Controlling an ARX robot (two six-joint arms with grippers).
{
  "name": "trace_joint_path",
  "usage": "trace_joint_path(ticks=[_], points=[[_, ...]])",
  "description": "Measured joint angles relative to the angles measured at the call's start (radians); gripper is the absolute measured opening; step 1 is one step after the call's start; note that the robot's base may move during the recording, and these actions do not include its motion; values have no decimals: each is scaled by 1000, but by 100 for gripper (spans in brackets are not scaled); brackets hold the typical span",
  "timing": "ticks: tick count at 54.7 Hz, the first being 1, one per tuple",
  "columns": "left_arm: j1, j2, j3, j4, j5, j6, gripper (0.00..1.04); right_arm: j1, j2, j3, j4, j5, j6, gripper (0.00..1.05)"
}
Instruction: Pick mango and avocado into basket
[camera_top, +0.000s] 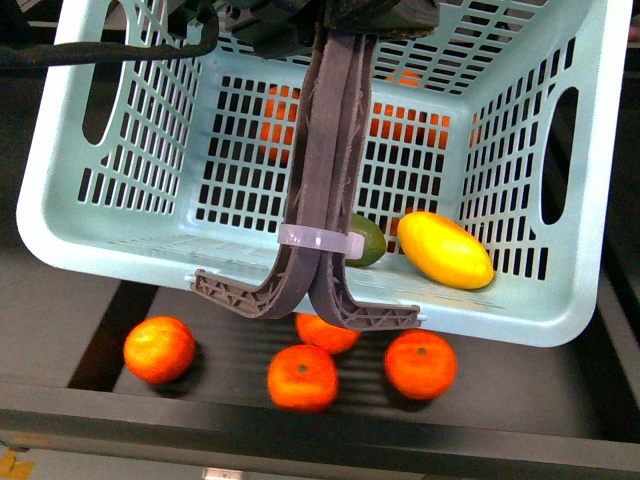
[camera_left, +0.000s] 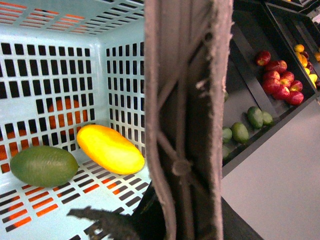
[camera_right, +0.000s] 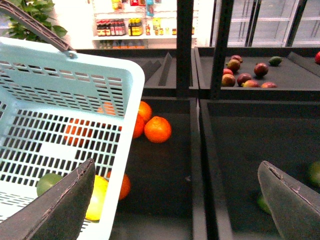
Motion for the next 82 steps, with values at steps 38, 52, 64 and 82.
trace_joint_path(ticks=[38,52,64,82], points=[[-2,3,-11,58,-151,-53,5,-2,3,0,0,-7,-1,96],[-24,116,32,294,-1093,-843,5,-2,2,0,0,0,0,96],[41,212,103,282,-1093,-1058,5,-2,2,0,0,-1,-1,96],[85,392,246,202,-973,-1241,5,-2,2,0,0,0,-1,96]])
